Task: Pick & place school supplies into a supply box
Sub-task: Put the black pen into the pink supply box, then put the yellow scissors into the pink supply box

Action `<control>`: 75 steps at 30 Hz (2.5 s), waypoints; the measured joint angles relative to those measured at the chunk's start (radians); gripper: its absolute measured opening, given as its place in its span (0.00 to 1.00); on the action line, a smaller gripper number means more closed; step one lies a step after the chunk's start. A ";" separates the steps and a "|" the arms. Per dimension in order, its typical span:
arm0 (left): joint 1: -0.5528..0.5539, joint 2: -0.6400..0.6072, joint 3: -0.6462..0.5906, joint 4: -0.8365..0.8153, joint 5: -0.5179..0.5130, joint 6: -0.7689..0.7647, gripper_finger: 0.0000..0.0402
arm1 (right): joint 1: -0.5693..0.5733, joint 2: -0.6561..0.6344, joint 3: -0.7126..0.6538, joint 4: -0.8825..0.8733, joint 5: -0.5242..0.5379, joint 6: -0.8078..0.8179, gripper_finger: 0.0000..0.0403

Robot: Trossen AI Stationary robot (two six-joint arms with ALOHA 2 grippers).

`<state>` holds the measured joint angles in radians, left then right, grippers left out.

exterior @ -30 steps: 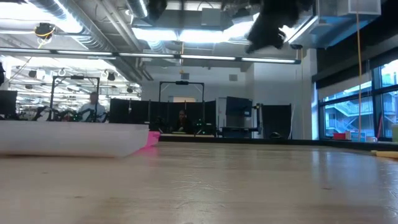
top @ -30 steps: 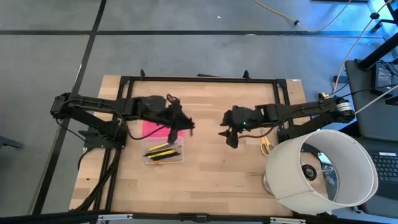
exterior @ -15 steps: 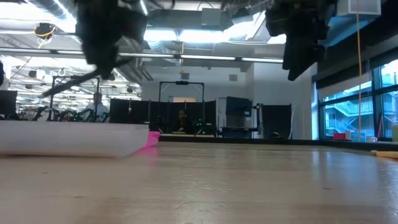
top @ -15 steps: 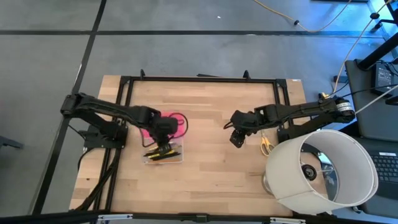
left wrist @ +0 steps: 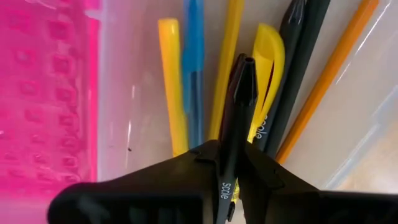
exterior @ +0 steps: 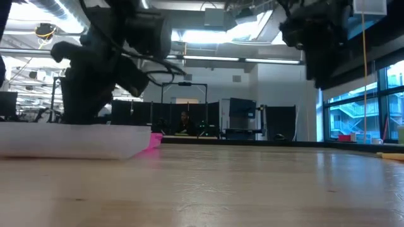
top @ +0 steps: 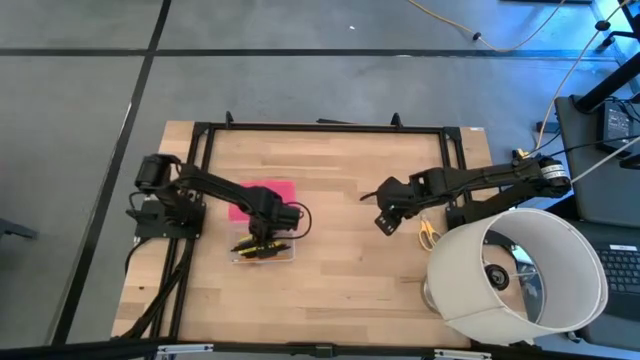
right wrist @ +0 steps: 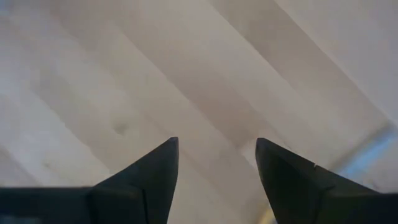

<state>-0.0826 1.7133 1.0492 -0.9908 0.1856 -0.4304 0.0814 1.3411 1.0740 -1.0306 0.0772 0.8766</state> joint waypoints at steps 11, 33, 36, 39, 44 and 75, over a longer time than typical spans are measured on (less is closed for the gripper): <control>0.000 0.036 0.000 -0.002 0.018 0.002 0.14 | 0.000 0.000 -0.057 -0.182 -0.056 0.071 0.54; 0.000 -0.003 0.002 -0.002 0.016 0.003 0.23 | 0.000 0.000 -0.490 -0.004 -0.287 0.175 0.54; 0.000 -0.003 0.002 -0.004 0.017 0.003 0.23 | 0.000 0.000 -0.523 0.044 -0.303 0.175 0.52; 0.000 -0.003 0.002 -0.004 0.017 -0.001 0.23 | 0.000 0.000 -0.554 0.093 -0.311 0.175 0.48; 0.000 -0.019 0.002 -0.005 0.017 -0.005 0.23 | -0.001 -0.005 -0.591 0.151 -0.326 0.169 0.36; 0.047 -0.420 0.001 0.306 -0.225 -0.164 0.23 | 0.000 0.002 -0.240 0.455 0.042 -0.175 0.18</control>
<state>-0.0357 1.2933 1.0504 -0.6844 -0.0394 -0.5941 0.0815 1.3426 0.8336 -0.5760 0.1196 0.7013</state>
